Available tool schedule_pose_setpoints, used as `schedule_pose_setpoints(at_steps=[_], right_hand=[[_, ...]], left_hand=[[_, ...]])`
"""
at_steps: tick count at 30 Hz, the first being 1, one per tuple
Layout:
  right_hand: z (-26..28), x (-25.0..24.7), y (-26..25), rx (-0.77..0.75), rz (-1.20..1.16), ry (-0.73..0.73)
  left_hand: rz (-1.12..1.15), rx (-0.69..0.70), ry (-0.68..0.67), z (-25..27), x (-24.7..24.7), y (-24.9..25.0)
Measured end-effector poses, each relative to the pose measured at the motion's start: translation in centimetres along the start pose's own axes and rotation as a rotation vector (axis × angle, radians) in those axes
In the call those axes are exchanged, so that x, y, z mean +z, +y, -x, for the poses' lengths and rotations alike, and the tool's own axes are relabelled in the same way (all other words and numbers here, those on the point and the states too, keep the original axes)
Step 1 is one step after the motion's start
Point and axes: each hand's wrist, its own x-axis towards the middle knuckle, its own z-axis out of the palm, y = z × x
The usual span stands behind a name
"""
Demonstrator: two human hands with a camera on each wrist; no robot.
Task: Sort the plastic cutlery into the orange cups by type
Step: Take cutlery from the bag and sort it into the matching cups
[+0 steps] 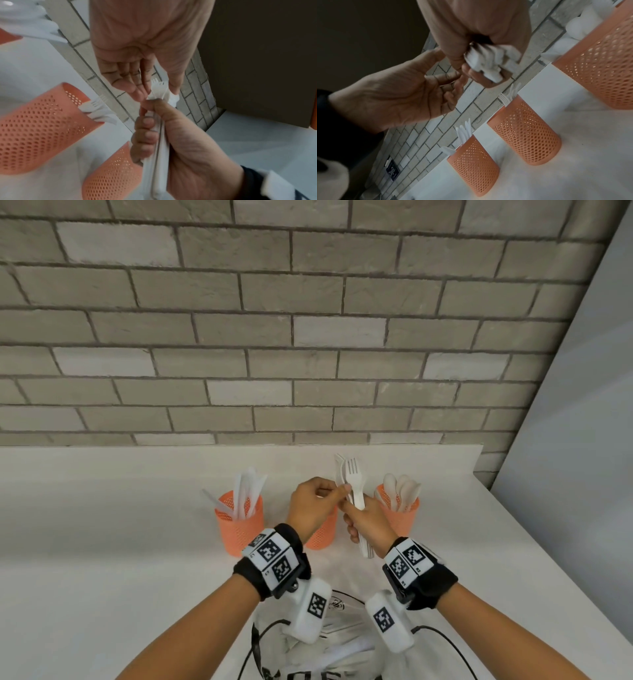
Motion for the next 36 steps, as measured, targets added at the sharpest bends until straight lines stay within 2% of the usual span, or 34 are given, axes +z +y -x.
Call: schedule_pose_setpoints(at_steps=[4, 10, 15, 21, 26, 31, 36], right_hand=[[0.3, 0.0, 0.3, -0.071, 0.128, 0.049], [0.0, 0.0, 1.3, -0.044, 0.236, 0.143], [0.2, -0.5, 1.4, -0.046, 0.242, 0.16], [0.4, -1.4, 1.6, -0.032, 0.132, 0.039], [0.9, -1.4, 1.5, -0.034, 0.048, -0.085], [1.7, -1.3, 1.1, -0.024, -0.007, -0.163], [2.2, -1.8, 0.6, 0.039, -0.116, -0.245]], left_hand=[[0.056, -0.019, 0.074, 0.5, 1.6, 0.2], [0.038, -0.05, 0.127, 1.1, 3.2, 1.0], [-0.055, 0.007, 0.086, 1.2, 4.0, 1.2], [-0.057, 0.003, 0.074, 0.8, 4.0, 0.5], [0.009, -0.147, 0.115, 0.7, 4.1, 0.5], [-0.079, -0.196, 0.075, 0.4, 4.2, 0.2], [0.019, -0.206, 0.185, -0.1, 3.3, 0.7]])
